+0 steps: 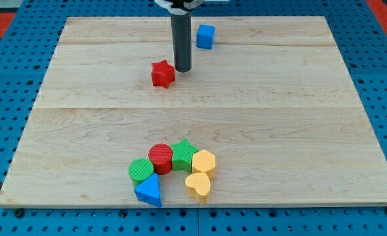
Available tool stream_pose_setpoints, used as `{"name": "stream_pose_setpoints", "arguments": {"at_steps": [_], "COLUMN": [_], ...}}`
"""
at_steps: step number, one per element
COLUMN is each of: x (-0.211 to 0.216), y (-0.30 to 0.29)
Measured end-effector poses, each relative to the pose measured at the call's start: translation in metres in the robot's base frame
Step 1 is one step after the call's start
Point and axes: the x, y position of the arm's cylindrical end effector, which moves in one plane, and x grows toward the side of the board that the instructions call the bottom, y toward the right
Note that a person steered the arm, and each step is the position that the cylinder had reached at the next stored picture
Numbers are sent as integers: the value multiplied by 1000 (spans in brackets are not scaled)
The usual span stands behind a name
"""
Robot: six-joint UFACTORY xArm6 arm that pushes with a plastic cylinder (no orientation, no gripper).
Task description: Slide the red star closer to the bottom center
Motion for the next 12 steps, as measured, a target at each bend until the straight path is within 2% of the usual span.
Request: {"name": "stream_pose_setpoints", "arguments": {"at_steps": [2, 4, 6, 7, 10, 12], "x": [28, 92, 78, 78, 136, 157], "y": [-65, -78, -97, -138, -166, -67]}}
